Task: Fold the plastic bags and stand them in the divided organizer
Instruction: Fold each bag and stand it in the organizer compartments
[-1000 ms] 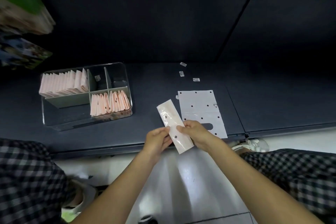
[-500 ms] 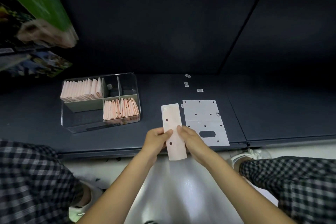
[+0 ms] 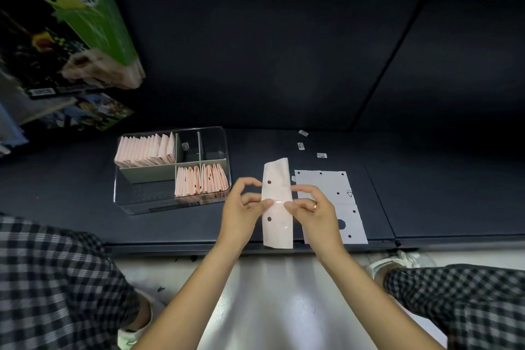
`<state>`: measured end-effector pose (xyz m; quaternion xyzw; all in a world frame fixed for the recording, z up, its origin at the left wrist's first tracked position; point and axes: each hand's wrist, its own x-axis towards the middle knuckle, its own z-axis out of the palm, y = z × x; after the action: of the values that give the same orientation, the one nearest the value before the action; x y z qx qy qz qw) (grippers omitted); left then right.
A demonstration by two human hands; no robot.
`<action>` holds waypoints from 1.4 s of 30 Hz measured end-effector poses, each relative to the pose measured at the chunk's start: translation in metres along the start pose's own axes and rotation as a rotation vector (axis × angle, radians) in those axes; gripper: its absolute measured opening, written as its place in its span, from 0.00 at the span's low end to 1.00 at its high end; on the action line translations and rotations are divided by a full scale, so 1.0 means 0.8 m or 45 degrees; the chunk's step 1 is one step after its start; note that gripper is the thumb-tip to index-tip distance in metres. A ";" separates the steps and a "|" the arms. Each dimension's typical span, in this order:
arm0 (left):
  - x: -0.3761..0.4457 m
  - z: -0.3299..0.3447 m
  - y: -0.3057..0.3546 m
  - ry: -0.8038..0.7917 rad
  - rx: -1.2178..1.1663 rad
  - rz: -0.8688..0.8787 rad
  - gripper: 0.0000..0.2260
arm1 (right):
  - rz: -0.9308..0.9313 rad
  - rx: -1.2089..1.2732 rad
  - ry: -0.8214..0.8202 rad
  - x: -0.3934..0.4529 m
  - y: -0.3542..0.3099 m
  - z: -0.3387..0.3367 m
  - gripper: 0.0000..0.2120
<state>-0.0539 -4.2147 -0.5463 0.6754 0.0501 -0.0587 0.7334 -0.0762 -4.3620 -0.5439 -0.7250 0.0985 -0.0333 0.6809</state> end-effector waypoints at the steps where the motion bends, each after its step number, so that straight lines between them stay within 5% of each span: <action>1: 0.000 0.000 0.001 0.001 0.011 0.023 0.12 | -0.013 -0.018 0.016 0.000 -0.002 -0.001 0.13; 23: 0.002 -0.004 0.005 -0.041 0.590 0.220 0.08 | -0.027 -0.254 0.024 0.003 -0.005 -0.003 0.11; 28: 0.008 -0.009 0.005 -0.045 0.771 0.289 0.06 | -0.165 -0.510 0.022 0.004 -0.005 -0.004 0.12; 34: 0.014 -0.016 0.005 -0.351 0.370 0.027 0.08 | -0.077 -0.301 -0.120 0.013 -0.014 -0.007 0.08; 42: 0.019 -0.013 -0.002 -0.180 0.029 -0.271 0.04 | 0.229 0.029 -0.021 0.016 -0.006 0.005 0.04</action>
<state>-0.0393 -4.2047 -0.5514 0.6688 0.0690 -0.1841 0.7169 -0.0627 -4.3598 -0.5408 -0.7057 0.1571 0.0329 0.6901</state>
